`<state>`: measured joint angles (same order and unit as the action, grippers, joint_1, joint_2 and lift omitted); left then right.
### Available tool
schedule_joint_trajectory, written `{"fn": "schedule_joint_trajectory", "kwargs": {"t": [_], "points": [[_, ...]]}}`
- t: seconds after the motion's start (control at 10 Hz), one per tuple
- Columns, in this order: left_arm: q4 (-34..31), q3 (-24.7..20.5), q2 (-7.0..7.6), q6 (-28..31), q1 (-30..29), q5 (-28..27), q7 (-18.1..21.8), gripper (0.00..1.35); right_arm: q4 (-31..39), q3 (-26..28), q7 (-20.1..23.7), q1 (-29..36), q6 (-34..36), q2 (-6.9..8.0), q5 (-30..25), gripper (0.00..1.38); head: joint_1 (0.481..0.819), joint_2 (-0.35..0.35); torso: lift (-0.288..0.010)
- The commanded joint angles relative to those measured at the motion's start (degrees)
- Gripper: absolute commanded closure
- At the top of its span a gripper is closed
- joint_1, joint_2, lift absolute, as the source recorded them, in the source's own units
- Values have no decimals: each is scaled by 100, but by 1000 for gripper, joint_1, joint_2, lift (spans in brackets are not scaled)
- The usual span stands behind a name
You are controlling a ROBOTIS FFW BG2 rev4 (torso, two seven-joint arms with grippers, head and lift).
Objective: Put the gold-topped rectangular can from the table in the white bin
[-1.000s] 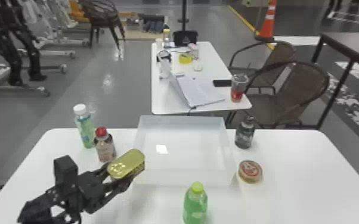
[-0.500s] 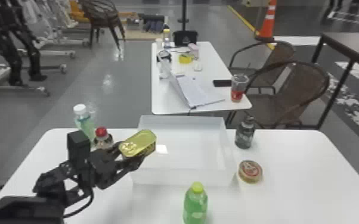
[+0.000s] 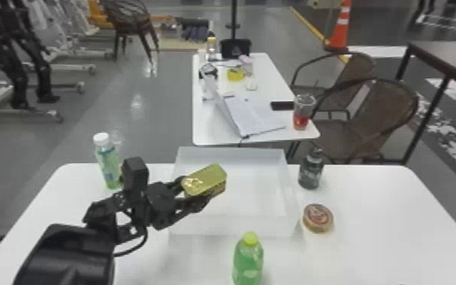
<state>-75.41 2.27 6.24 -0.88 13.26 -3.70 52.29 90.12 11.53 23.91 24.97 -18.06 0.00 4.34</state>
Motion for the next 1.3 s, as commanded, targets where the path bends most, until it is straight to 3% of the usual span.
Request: {"fn": "schedule_joint_trajectory", "kwargs": {"t": [0.0,0.1,0.3,0.4,0.6,0.8,1.1,1.2], "points": [[536,46,-35,-317,186,-78,0,817,-30,-11,9,-36,-14,5,5,134,549,0,-100],[852,-68,-96,-545,318,-333,-17,751,-47,-19,9,-45,-14,5,14,134,549,0,-100],[1142,-367,-158,-783,485,-755,-88,153,-74,-37,9,-71,-23,5,23,134,549,0,-100],[1151,-402,-149,-844,493,-764,-114,87,-74,-37,0,-71,-23,5,23,134,549,0,-100],[1063,-446,-149,-914,441,-615,-105,124,-65,-37,0,-63,-31,5,32,134,549,0,-100],[255,-701,-202,-800,-157,-333,-158,125,-38,-37,0,-54,-31,5,23,134,549,0,-100],[-976,-1510,-639,-730,-1554,18,-747,125,14,-28,0,-10,-31,5,23,134,549,0,-100],[-1231,-1633,-639,-800,-1976,212,-1151,125,23,-28,0,-10,-31,5,23,134,549,0,-100]]}}
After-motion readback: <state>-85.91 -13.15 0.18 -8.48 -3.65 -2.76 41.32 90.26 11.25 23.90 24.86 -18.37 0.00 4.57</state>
